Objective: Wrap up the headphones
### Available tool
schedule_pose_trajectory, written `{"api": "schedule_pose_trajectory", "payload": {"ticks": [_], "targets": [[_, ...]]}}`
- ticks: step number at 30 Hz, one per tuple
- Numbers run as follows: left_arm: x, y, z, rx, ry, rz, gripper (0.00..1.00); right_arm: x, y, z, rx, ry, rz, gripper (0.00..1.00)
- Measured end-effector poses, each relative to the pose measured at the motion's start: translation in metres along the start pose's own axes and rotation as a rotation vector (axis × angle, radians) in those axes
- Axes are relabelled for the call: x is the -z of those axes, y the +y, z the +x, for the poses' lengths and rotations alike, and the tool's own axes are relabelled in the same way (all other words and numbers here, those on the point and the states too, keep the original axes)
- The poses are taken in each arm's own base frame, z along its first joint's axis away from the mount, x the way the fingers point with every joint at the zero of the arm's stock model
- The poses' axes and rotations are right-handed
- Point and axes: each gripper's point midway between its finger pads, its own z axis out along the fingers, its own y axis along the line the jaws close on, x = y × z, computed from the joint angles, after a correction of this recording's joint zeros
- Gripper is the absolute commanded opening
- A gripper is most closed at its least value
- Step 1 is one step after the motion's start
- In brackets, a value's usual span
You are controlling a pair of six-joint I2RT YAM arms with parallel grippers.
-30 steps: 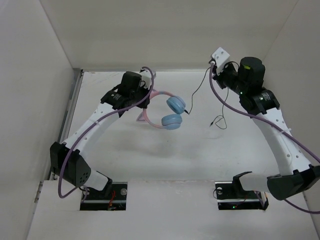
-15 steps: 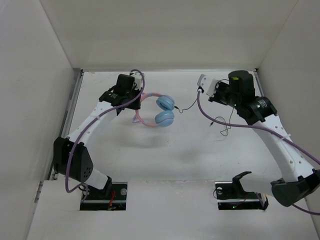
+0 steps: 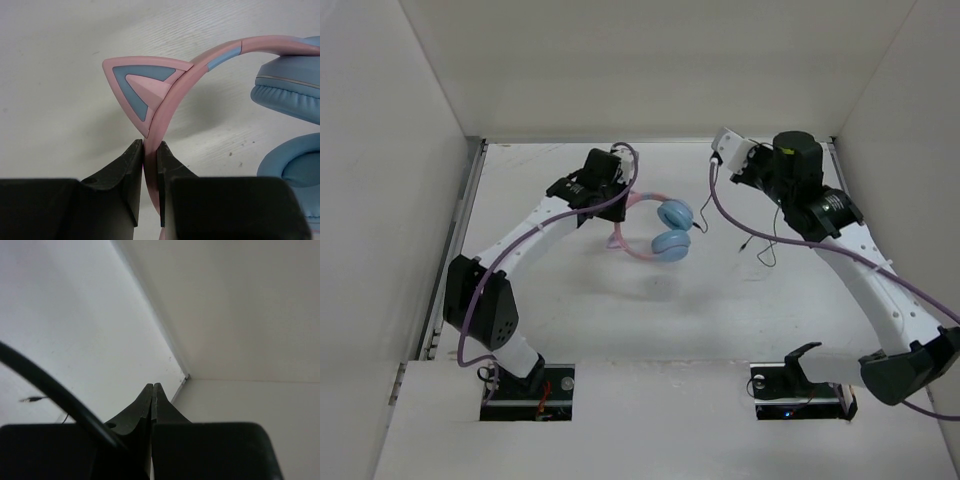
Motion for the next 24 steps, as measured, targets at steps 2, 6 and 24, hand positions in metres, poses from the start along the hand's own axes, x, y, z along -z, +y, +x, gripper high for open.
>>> {"api": "schedule_pose_trajectory", "payload": {"ticks": [2, 6, 24], "targets": [[0.003, -0.019, -0.013, -0.031, -0.029, 0.035, 0.0, -0.005, -0.015, -0.021, 0.001, -0.041, 0.031, 0.0], [0.017, -0.054, -0.044, -0.073, -0.111, 0.099, 0.0, -0.017, -0.032, -0.054, -0.002, -0.108, 0.067, 0.0], [0.099, -0.125, -0.14, 0.12, -0.409, 0.137, 0.0, -0.031, -0.068, -0.076, -0.248, -0.18, 0.106, 0.0]]}}
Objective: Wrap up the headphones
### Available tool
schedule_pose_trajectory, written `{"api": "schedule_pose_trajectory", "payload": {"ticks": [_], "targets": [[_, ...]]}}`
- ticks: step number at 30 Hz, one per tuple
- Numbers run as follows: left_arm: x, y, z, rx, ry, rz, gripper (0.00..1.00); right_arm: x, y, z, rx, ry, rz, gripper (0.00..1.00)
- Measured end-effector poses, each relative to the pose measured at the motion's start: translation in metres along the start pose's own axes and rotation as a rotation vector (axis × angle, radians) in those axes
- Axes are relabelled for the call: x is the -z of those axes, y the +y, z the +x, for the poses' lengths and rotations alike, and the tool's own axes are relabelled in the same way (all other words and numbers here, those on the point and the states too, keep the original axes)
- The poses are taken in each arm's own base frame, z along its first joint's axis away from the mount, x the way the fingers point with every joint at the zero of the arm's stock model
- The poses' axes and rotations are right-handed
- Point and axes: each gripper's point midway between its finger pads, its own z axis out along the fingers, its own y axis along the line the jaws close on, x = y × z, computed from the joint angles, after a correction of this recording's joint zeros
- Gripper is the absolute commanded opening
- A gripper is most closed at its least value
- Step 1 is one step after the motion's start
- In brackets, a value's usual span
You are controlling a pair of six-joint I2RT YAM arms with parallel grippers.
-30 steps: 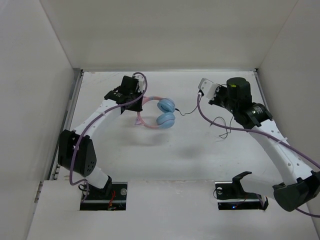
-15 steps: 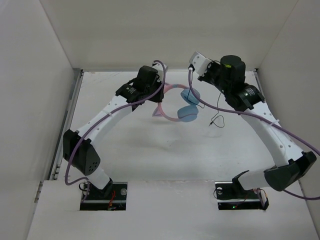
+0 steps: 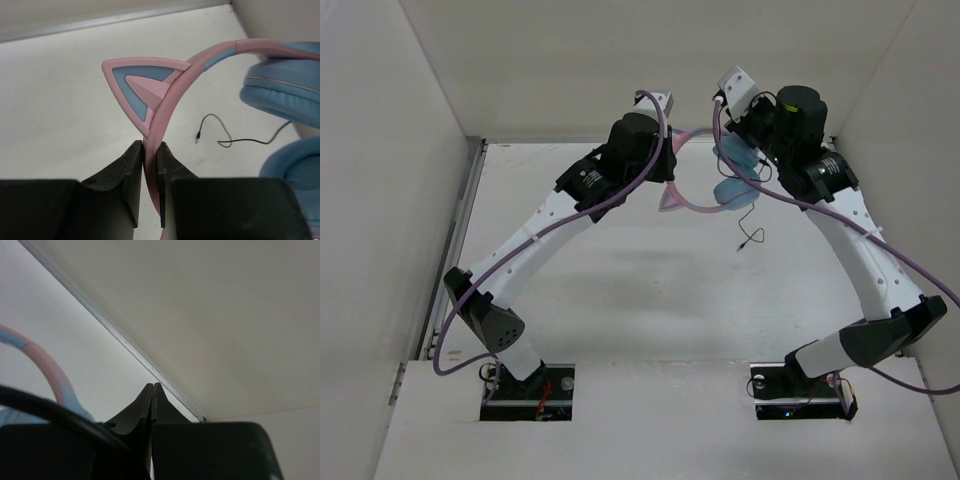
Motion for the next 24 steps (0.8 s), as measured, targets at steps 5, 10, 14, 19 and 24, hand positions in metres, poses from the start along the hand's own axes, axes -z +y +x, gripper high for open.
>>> {"api": "schedule_pose_trajectory", "payload": {"ticks": [5, 10, 14, 19, 24], "targets": [[0.02, -0.028, -0.035, -0.004, -0.103, 0.027, 0.0, 0.005, -0.039, -0.012, -0.012, -0.031, 0.083, 0.0], [0.022, -0.04, -0.028, -0.013, -0.092, 0.061, 0.0, 0.006, -0.076, -0.005, -0.018, -0.024, 0.156, 0.0], [0.027, -0.045, -0.016, -0.021, -0.067, 0.085, 0.0, 0.003, -0.093, 0.015, -0.025, 0.016, 0.183, 0.0], [0.028, -0.044, -0.01, -0.025, -0.051, 0.092, 0.0, -0.003, -0.084, 0.016, -0.048, 0.001, 0.133, 0.0], [0.032, -0.056, -0.013, -0.023, -0.055, 0.138, 0.0, -0.007, -0.065, 0.01, -0.11, -0.033, 0.05, 0.0]]}}
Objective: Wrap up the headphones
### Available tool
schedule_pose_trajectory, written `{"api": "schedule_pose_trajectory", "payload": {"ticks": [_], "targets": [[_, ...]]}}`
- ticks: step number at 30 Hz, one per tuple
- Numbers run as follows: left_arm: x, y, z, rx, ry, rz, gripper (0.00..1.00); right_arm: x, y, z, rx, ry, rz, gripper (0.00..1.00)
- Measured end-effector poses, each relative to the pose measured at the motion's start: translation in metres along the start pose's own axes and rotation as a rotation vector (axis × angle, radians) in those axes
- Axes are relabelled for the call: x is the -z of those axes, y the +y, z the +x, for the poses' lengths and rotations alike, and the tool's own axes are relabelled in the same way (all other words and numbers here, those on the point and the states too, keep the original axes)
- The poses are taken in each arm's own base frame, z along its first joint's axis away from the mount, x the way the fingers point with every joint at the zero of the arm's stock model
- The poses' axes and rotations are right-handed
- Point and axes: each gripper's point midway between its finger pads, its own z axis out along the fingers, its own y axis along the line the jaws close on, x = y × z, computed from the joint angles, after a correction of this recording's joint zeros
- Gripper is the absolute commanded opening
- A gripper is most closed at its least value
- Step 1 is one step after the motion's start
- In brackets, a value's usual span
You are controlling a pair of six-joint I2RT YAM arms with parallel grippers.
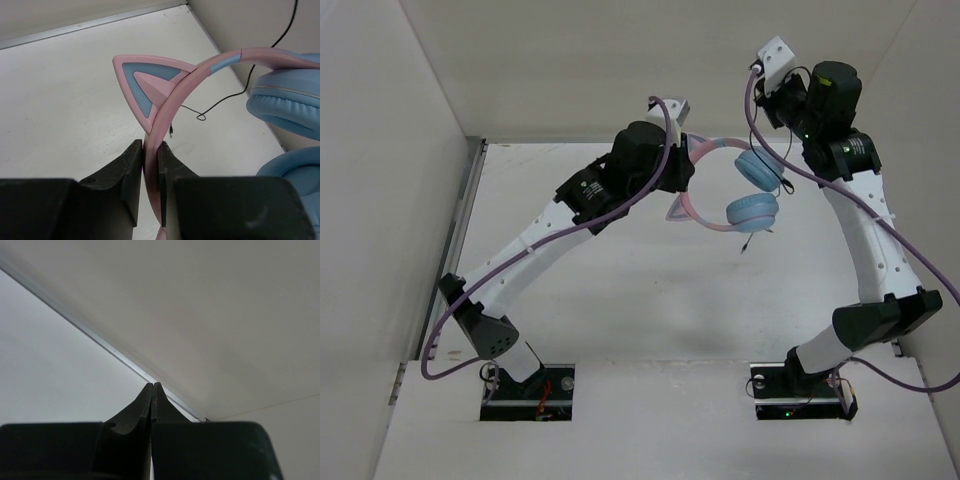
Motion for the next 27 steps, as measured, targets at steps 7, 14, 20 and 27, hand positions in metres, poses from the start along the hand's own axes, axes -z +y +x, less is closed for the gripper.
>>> {"api": "schedule_pose_trajectory", "payload": {"ticks": [7, 14, 20, 27], "targets": [[0.009, -0.017, -0.024, 0.018, -0.054, 0.062, 0.0, -0.002, 0.028, -0.001, -0.1, -0.014, -0.116, 0.0], [0.023, -0.034, -0.062, 0.036, -0.156, 0.123, 0.0, 0.001, 0.048, -0.002, -0.232, -0.026, -0.216, 0.0], [0.024, -0.044, -0.067, 0.019, -0.172, 0.137, 0.0, 0.006, 0.049, -0.001, -0.383, -0.038, -0.276, 0.0], [0.018, -0.059, -0.06, 0.005, -0.154, 0.173, 0.0, 0.018, 0.046, -0.004, -0.596, -0.057, -0.363, 0.0]]}}
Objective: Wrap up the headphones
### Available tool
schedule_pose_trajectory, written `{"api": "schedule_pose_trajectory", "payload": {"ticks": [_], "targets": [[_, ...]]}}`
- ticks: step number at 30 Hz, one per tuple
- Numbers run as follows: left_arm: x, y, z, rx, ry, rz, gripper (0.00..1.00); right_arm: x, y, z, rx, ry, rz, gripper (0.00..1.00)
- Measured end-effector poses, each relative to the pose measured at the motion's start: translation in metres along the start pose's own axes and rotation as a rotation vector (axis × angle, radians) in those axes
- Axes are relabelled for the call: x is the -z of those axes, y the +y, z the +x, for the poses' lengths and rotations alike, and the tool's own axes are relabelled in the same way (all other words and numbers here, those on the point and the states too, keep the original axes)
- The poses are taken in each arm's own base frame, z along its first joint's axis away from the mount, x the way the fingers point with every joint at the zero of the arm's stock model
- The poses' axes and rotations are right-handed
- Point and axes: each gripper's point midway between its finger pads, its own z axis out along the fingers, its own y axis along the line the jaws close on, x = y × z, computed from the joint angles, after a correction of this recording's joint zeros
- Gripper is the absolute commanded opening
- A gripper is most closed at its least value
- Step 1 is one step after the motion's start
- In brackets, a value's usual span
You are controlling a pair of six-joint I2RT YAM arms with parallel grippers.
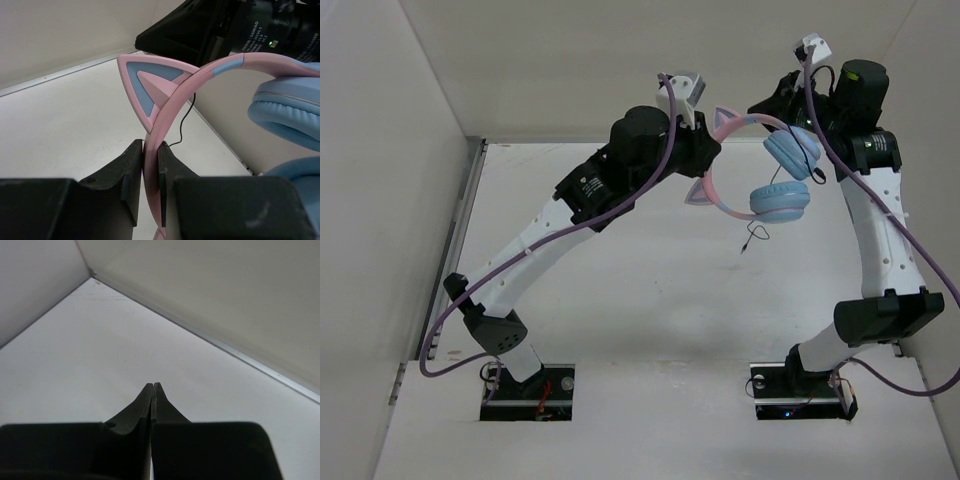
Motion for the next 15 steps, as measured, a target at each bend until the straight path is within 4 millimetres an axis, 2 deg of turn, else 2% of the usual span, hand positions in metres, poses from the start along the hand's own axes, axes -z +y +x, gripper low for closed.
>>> {"api": "schedule_pose_trajectory", "payload": {"ticks": [8, 15], "targets": [[0.0, -0.013, -0.025, 0.004, -0.063, 0.037, 0.0, 0.009, 0.028, -0.005, -0.085, -0.015, -0.116, 0.0], [0.003, -0.013, -0.044, 0.01, -0.113, 0.041, 0.0, 0.016, 0.047, -0.004, -0.129, -0.016, -0.179, 0.0]]}}
